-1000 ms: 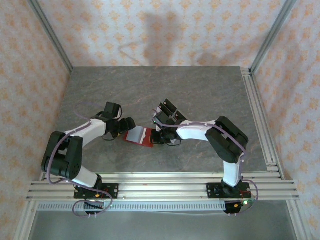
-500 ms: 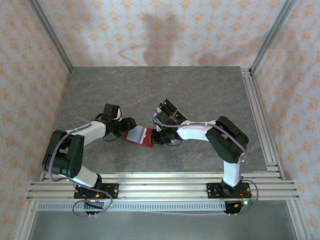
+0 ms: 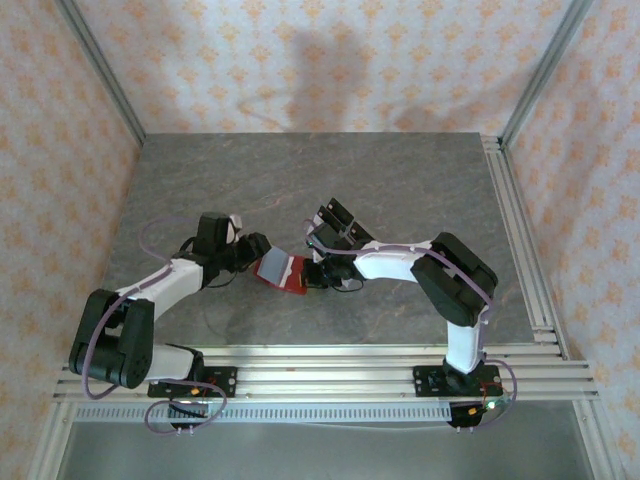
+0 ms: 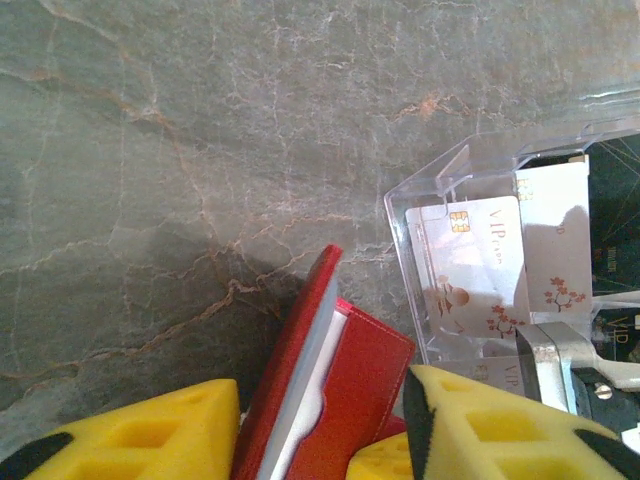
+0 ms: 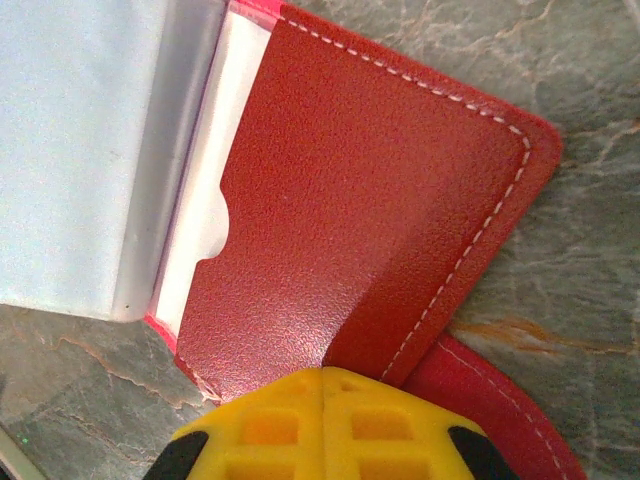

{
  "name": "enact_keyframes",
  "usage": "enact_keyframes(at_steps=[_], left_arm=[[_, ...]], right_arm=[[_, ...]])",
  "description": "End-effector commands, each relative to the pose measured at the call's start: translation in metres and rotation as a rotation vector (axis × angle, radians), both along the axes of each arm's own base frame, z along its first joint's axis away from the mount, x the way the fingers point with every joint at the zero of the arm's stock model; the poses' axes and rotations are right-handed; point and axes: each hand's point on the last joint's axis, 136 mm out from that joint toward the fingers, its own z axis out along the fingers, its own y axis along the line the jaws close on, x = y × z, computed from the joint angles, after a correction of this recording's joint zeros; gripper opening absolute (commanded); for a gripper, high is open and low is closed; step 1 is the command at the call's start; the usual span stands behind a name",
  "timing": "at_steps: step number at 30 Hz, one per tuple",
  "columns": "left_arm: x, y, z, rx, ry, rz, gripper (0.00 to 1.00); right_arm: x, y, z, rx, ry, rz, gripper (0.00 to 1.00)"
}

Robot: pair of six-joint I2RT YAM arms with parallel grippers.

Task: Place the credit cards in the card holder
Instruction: Flip the card slot at the card holder.

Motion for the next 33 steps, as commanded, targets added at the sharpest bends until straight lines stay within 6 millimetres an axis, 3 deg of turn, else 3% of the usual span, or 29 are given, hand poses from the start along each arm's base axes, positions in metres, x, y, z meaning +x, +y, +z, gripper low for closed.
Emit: enact_keyframes(at_steps=[1, 21, 26, 29, 33], left_arm=[[-0.005, -0.005, 0.004, -0.026, -0.013, -0.013, 0.42], [-0.004, -0.003, 0.01, -0.023, -0.042, -0.001, 0.1], [-0.005, -0.004, 0.006, -0.016, -0.027, -0.013, 0.09], [-0.005, -0.004, 0.004, -0.002, -0.019, -0.02, 0.18], [-0.006, -0.004, -0.001, 0.011, -0.007, -0.024, 0.21]], right_arm=[[-0.008, -0.031, -0.041, -0.139, 0.046, -0.047, 0.02], [-0.008, -0.032, -0.041, -0.141, 0.043, -0.049, 0.02], [-0.009, -0.033, -0.041, -0.141, 0.045, -0.049, 0.02], [-0.008, -0.033, -0.041, -0.14, 0.044, -0.05, 0.02], [-0.009, -0.032, -0.041, -0.139, 0.044, -0.05, 0.02]])
